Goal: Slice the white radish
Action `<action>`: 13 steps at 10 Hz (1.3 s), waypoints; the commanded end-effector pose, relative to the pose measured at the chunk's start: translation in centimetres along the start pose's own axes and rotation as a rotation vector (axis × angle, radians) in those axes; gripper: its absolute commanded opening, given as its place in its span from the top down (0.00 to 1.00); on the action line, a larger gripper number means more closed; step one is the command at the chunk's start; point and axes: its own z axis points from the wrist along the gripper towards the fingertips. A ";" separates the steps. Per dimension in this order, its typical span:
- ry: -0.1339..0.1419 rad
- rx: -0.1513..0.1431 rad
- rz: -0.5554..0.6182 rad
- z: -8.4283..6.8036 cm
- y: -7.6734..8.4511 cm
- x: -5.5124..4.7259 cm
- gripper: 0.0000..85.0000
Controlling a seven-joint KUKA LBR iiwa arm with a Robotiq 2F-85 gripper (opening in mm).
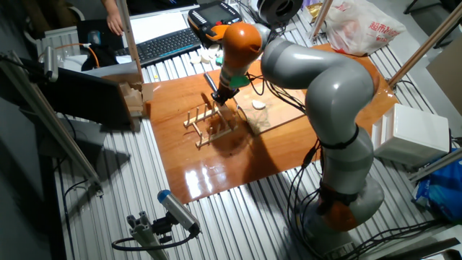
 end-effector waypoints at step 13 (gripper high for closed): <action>-0.027 -0.020 -0.202 -3.2 -7.6 1.3 1.00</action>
